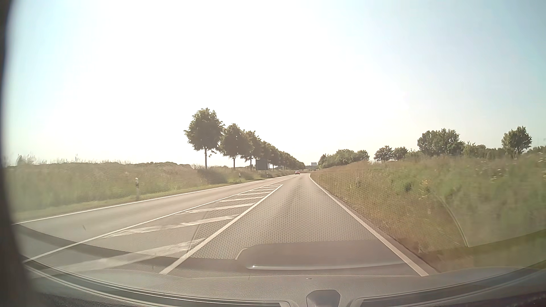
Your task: Follow the waypoints while adhering to traffic rules and regulations
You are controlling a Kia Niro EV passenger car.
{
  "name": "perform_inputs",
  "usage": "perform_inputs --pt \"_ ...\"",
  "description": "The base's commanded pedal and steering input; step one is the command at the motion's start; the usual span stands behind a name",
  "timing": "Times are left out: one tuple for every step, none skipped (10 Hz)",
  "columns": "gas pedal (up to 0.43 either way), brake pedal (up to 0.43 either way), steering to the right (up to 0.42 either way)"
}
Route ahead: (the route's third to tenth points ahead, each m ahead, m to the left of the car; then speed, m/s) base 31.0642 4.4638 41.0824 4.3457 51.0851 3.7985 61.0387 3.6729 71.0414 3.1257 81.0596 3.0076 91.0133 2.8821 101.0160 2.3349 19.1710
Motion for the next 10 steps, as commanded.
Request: perform_inputs --pt "0.189 0.006 0.004" --pt "0.189 0.006 0.004" --pt "0.189 0.006 0.004" --pt "0.189 0.006 0.004" --pt "0.189 0.006 0.004" --pt "0.189 0.006 0.004" --pt "0.189 0.006 0.004" --pt "0.197 0.006 0.004" --pt "0.197 0.006 0.004" --pt "0.197 0.006 0.004"
